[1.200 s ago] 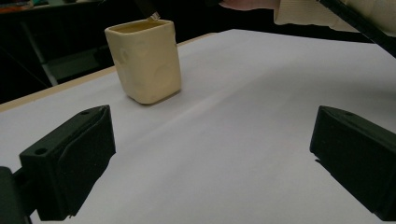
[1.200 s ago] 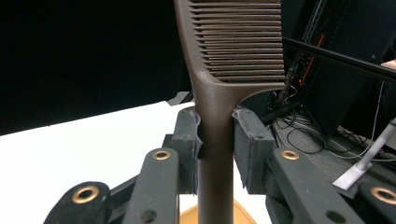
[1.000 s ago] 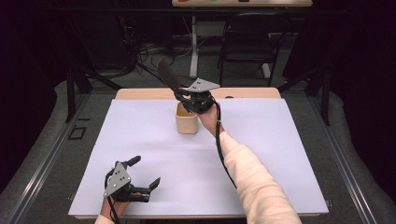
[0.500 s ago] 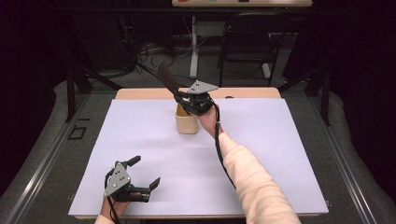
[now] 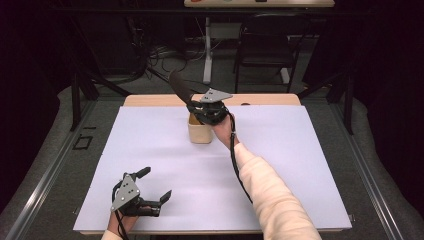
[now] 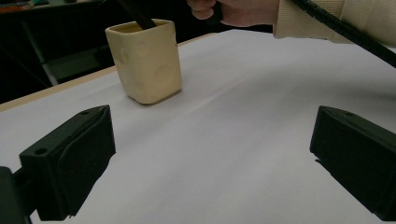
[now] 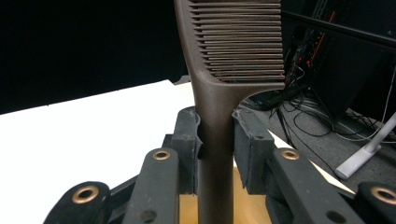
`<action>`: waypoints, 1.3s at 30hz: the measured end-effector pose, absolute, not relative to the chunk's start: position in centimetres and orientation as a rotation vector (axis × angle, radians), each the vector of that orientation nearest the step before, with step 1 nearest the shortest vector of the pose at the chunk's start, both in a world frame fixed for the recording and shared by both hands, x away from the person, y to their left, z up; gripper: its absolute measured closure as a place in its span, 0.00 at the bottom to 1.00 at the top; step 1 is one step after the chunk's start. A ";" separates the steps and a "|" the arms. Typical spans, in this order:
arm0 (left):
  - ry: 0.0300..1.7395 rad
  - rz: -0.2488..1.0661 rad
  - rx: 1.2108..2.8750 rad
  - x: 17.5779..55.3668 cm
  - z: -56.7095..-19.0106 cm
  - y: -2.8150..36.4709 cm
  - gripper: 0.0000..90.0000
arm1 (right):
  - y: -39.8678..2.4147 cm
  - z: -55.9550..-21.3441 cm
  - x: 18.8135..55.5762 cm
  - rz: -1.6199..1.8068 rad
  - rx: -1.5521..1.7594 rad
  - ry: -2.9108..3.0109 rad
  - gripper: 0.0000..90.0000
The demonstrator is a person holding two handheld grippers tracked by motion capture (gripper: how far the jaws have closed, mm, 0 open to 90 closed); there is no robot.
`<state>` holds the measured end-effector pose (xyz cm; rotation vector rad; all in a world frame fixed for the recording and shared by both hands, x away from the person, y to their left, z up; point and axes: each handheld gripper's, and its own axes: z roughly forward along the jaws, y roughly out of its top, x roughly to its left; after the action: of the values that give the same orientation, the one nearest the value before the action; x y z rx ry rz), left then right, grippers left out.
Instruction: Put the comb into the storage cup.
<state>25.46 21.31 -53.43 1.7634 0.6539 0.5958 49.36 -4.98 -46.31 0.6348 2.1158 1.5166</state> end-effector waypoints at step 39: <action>0.651 0.595 1.763 25.4 -53.4 21.3 0.00 | -5.1 -47.8 49.6 1.442 0.658 2.197 0.79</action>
<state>25.43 21.34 -53.42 1.7633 0.6508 0.5953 49.61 -5.08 -47.77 0.6578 2.1966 1.4421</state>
